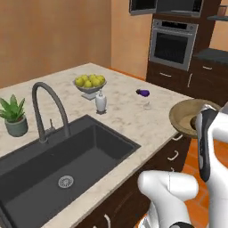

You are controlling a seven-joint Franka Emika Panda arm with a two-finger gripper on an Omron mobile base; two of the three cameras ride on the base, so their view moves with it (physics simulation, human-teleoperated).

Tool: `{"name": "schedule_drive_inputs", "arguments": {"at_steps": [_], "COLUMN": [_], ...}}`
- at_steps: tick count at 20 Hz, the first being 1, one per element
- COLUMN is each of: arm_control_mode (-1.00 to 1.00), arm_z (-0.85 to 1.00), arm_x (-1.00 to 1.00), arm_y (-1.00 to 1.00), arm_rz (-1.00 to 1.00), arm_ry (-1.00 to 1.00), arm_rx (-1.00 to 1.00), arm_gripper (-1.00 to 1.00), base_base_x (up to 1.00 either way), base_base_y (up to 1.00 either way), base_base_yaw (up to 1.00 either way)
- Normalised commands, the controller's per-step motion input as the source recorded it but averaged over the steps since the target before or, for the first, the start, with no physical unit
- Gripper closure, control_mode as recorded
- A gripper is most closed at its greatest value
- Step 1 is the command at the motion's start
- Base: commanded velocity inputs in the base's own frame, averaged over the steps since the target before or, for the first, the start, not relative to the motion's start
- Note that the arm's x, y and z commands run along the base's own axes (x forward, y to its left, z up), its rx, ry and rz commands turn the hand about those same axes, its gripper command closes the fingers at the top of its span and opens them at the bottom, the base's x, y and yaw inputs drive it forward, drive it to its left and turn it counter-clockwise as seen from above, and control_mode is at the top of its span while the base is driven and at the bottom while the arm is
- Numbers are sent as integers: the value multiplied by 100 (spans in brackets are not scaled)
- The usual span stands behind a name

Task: Pick the mushroom from the sink and place it in the bowl. Then pick the bowl and place it in the microwave. Then close the microwave door and press the start button.

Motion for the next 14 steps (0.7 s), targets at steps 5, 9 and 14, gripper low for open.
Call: {"name": "schedule_drive_inputs", "arguments": {"at_steps": [5, 9, 14], "arm_control_mode": [100, 100, 100], "arm_z": [0, 0, 0], "arm_x": [0, 0, 0], "arm_y": [0, 0, 0], "arm_rz": [0, 0, 0], "arm_ry": [0, 0, 0], "arm_rx": [0, 0, 0], "arm_gripper": [100, 100, 100], "base_base_x": [59, 100, 100], "base_base_y": [-56, -85, -94], "base_base_yaw": [-57, -33, -15]}}
